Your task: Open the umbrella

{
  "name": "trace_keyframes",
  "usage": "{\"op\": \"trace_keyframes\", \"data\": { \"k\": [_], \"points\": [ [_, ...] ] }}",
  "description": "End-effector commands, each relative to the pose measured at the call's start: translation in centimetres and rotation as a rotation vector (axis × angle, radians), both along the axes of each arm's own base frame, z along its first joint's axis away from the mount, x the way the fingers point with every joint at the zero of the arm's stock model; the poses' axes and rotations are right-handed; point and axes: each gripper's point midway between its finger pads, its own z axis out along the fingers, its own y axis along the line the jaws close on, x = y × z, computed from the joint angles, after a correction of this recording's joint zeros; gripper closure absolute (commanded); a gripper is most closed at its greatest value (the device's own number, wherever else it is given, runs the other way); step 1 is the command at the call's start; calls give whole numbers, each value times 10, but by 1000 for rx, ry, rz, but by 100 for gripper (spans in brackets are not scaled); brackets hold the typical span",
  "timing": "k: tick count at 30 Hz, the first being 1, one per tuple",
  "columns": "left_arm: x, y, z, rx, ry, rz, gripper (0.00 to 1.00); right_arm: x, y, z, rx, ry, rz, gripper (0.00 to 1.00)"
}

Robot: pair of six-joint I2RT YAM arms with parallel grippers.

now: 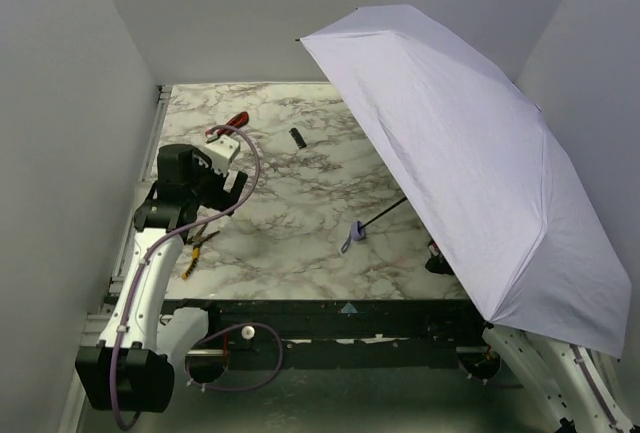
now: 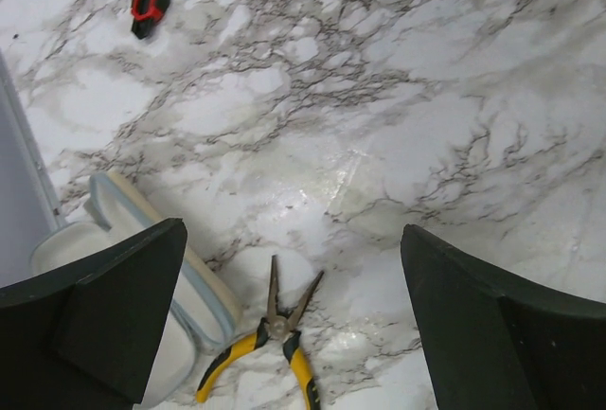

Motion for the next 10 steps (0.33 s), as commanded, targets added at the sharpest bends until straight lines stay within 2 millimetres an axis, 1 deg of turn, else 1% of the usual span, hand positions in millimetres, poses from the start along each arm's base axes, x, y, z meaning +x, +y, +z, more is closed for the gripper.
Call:
{"op": "trace_keyframes", "data": {
  "k": [1,6,10],
  "points": [
    [0,28,2,123,-116,83,2,-4,-10,-7,-5,-3,-47,0],
    [-11,42,-3,160,-156,157,1,-2,-11,-14,-16,-12,-54,0],
    [-17,45,-3,165,-164,170,2,1,-9,-13,-10,-11,-52,0]
  ]
}}
